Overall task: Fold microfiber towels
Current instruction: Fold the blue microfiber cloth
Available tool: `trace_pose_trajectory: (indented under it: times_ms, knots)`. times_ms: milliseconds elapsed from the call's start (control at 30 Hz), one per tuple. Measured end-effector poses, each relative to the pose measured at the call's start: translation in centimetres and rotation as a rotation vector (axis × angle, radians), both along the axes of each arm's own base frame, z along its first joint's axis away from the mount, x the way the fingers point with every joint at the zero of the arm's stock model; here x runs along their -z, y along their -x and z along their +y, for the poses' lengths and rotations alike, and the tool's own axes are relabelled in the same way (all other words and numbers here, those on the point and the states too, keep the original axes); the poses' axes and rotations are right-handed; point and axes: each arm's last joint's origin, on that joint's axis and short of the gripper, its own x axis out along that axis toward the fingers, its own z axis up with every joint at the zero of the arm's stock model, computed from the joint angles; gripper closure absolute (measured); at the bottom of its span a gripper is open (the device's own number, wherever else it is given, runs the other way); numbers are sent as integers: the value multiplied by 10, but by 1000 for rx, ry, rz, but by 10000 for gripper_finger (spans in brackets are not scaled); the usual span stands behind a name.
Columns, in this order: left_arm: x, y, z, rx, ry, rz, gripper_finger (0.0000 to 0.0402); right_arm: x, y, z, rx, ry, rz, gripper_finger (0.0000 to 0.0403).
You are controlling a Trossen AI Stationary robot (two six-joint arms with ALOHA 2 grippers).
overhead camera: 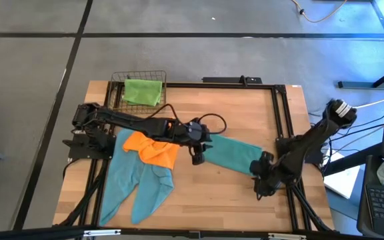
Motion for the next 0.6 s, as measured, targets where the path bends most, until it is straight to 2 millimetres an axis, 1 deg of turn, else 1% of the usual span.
trace_pose_trajectory:
  times_ms: [100, 200, 333, 467, 600]
  knots:
    - [0, 0, 1, -7, 4, 2, 296, 8, -2, 3, -44, 36, 25, 163]
    - [2, 2, 0, -16, 12, 22, 296, 16, -4, 7, -50, 36, 49, 163]
    - [4, 3, -2, -13, 15, 47, 296, 21, -5, 10, -36, 41, 84, 168]
    - [4, 4, -3, -13, 18, 50, 296, 18, -6, 12, -43, 55, 95, 204]
    - [4, 4, -3, -20, 25, 52, 296, 16, -7, 14, -66, 55, 98, 265]
